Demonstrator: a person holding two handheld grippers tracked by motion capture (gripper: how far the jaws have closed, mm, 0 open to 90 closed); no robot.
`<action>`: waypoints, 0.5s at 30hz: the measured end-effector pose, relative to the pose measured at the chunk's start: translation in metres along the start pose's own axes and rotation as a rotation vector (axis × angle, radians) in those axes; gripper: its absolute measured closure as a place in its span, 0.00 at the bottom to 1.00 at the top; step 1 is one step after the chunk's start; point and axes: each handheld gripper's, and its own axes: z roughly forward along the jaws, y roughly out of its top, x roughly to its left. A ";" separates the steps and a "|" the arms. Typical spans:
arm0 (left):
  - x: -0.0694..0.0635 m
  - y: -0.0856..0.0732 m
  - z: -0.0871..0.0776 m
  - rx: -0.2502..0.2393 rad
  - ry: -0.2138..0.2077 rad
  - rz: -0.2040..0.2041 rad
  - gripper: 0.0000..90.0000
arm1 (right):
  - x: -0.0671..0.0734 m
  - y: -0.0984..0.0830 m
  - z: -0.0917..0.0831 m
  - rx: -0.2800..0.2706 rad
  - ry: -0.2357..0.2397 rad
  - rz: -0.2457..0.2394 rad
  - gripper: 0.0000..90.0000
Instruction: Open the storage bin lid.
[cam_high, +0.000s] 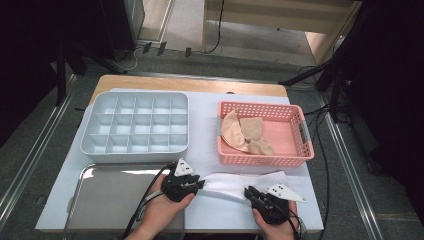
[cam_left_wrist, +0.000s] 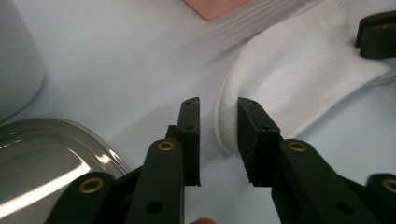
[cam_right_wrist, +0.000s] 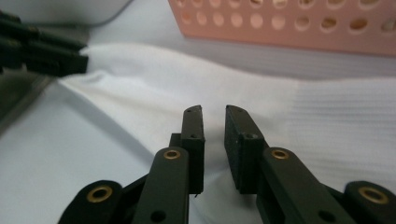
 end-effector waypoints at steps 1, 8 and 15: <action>0.000 0.000 0.000 -0.001 -0.004 0.003 0.89 | -0.002 -0.003 -0.001 0.009 0.006 0.001 0.89; 0.000 0.000 -0.002 -0.013 -0.013 0.003 0.98 | -0.012 -0.010 -0.021 0.040 -0.020 -0.014 0.95; 0.003 0.000 -0.005 -0.022 -0.030 -0.011 0.95 | -0.047 0.003 -0.054 -0.147 -0.197 0.127 0.86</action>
